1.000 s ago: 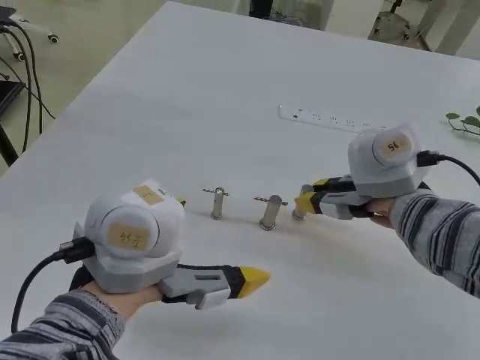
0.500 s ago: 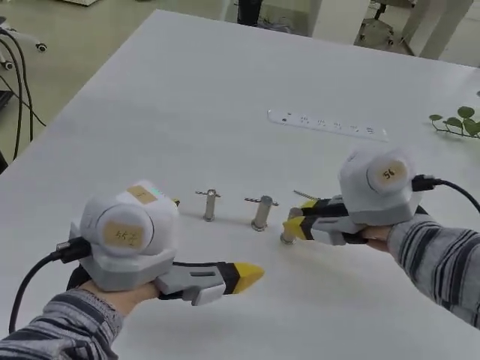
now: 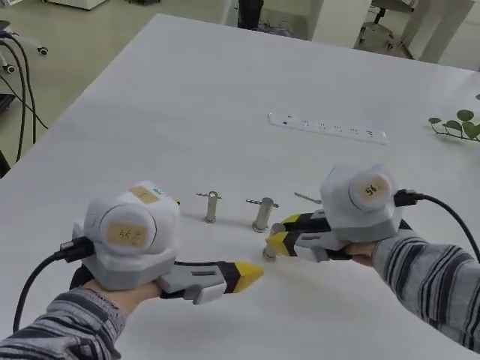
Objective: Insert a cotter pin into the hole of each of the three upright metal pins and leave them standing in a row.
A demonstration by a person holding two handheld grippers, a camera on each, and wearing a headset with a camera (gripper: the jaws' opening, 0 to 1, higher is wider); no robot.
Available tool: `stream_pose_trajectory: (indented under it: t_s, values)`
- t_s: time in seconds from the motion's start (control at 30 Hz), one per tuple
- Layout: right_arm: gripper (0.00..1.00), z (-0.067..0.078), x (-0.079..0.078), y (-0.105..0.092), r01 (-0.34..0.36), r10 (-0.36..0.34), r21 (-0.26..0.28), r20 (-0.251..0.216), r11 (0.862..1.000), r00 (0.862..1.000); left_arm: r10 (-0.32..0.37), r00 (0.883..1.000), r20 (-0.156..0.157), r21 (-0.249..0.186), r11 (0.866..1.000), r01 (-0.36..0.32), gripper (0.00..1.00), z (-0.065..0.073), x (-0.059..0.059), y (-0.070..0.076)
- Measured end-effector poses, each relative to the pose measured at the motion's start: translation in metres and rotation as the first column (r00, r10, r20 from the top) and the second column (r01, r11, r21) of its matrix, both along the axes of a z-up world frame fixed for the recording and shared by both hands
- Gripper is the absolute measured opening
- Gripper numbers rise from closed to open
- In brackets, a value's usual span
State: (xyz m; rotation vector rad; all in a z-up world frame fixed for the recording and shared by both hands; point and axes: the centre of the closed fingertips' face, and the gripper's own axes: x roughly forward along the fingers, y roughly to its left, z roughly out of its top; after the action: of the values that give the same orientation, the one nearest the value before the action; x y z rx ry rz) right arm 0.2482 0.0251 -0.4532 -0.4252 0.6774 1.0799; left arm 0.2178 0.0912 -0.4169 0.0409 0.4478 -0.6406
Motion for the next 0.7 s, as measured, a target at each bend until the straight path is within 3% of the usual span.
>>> stream_pose_trajectory:
  t_s: [0.27, 0.4, 0.7]
  values:
    - [0.08, -0.0035, -0.0032, 0.0004, -0.017, 0.017, -0.019, 0.021, 1.000, 1.000, -0.006, 1.000, -0.002, 0.002, 1.000, 0.006, 0.96, -0.0007, -0.0012, -0.0015]
    - [0.09, -0.0038, -0.0047, 0.0000, 0.010, -0.010, 0.009, 0.009, 1.000, 1.000, -0.010, 1.000, -0.003, 0.004, 1.000, 0.010, 0.96, -0.0013, -0.0015, -0.0023]
    - [0.09, -0.0043, -0.0056, 0.0012, 0.038, -0.038, 0.011, 0.003, 0.999, 0.999, -0.022, 1.000, -0.006, 0.004, 1.000, 0.022, 0.96, -0.0022, -0.0031, -0.0050]
